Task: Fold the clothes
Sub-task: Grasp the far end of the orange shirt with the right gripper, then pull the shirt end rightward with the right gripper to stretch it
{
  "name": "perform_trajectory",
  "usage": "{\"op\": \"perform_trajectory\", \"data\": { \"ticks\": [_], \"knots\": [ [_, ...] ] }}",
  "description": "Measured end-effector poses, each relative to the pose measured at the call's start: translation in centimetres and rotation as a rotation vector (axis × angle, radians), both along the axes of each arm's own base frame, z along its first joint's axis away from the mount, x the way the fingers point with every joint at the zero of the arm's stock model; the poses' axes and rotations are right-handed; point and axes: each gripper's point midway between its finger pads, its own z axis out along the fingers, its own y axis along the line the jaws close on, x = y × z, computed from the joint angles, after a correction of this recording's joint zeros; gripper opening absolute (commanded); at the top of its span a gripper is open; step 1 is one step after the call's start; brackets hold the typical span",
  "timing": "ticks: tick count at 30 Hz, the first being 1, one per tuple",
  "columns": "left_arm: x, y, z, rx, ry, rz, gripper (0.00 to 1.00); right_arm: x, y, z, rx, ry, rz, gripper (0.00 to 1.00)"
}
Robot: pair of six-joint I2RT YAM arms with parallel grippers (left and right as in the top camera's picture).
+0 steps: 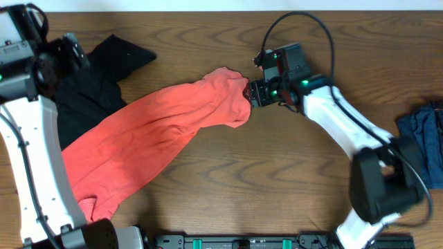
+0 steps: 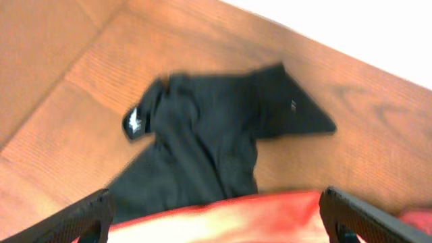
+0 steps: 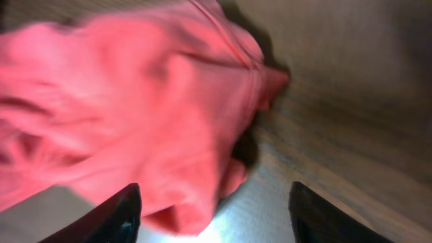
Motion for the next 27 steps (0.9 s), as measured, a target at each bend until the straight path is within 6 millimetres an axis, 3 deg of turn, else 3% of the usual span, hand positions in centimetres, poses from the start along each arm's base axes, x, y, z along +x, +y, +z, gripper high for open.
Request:
{"op": "perform_trajectory", "data": {
  "ticks": [2, 6, 8, 10, 14, 17, 19, 21, 27],
  "knots": [
    [-1.3, -0.5, -0.6, -0.021, 0.045, 0.002, 0.98, 0.3, 0.4, -2.3, 0.012, 0.040, -0.009, 0.52],
    [-2.7, -1.0, -2.1, -0.057, 0.124, 0.005, 0.98, 0.3, 1.5, -4.7, 0.048, 0.081, 0.009, 0.48],
    [-2.9, -1.2, -2.8, -0.066, 0.144, 0.004, 0.98, 0.1, 2.1, -5.2, 0.067, 0.091, 0.028, 0.33],
    [-3.1, -1.3, -3.5, -0.075, 0.164, 0.003, 0.98, -0.3, 2.8, -5.4, 0.084, 0.103, 0.046, 0.03],
    [-3.1, -1.3, -4.8, -0.091, 0.194, 0.004, 0.98, -0.7, 3.6, -5.3, 0.106, 0.115, 0.064, 0.01],
    [-2.8, -1.4, -4.8, -0.098, 0.187, 0.005, 0.98, -1.2, 3.1, -4.7, 0.094, 0.132, 0.070, 0.01],
    [-2.6, -1.6, -4.7, -0.110, 0.173, -0.001, 0.98, -1.3, 2.1, -3.1, 0.079, 0.136, 0.066, 0.01],
    [-2.2, -1.9, -4.6, -0.125, 0.156, -0.013, 0.99, -0.7, 0.7, 0.2, 0.068, 0.106, 0.048, 0.01],
    [-1.8, -2.6, -4.5, -0.163, 0.140, -0.035, 0.99, 0.3, -5.4, 13.8, 0.048, -0.127, -0.048, 0.01]
  ]
}}
